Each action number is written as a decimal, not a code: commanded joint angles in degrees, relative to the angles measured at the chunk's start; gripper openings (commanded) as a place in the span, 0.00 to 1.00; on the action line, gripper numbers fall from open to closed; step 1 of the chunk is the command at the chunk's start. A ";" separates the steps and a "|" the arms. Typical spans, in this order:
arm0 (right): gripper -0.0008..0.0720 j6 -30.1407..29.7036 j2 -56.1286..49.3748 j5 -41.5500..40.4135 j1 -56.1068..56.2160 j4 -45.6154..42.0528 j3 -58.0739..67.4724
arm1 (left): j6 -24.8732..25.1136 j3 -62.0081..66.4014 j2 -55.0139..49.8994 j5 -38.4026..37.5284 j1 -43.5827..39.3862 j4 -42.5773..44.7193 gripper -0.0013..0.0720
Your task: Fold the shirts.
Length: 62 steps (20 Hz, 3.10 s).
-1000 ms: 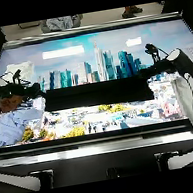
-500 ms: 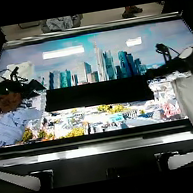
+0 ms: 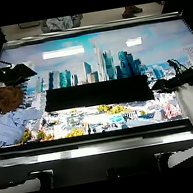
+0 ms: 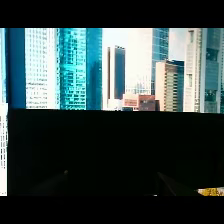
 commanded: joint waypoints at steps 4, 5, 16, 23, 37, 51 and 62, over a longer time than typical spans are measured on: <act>1.00 -0.20 -3.41 -3.26 2.27 11.23 -0.66 | 0.04 0.09 3.85 0.13 -7.08 0.07 0.88; 1.00 -0.20 -3.41 -3.65 3.74 11.06 -0.66 | 0.04 0.09 3.78 0.26 -8.02 0.07 0.88; 0.06 1.75 2.23 -9.88 12.90 11.61 -0.04 | 0.33 -3.02 2.82 3.15 -16.00 0.04 0.38; 0.06 7.58 19.91 -0.87 12.92 4.13 -0.04 | 1.53 -12.52 -9.11 15.45 -32.61 -13.70 0.06; 0.06 15.39 47.43 15.50 12.90 -9.38 -0.04 | 1.75 -1.95 -28.63 25.38 -51.34 -33.18 0.06; 0.06 18.95 36.89 2.64 24.06 -5.22 -0.04 | 0.44 0.63 -15.17 9.97 -33.53 -2.84 0.06; 0.07 23.47 8.13 -26.16 46.73 16.39 -0.04 | 0.92 0.63 11.45 7.43 -19.32 -0.48 0.06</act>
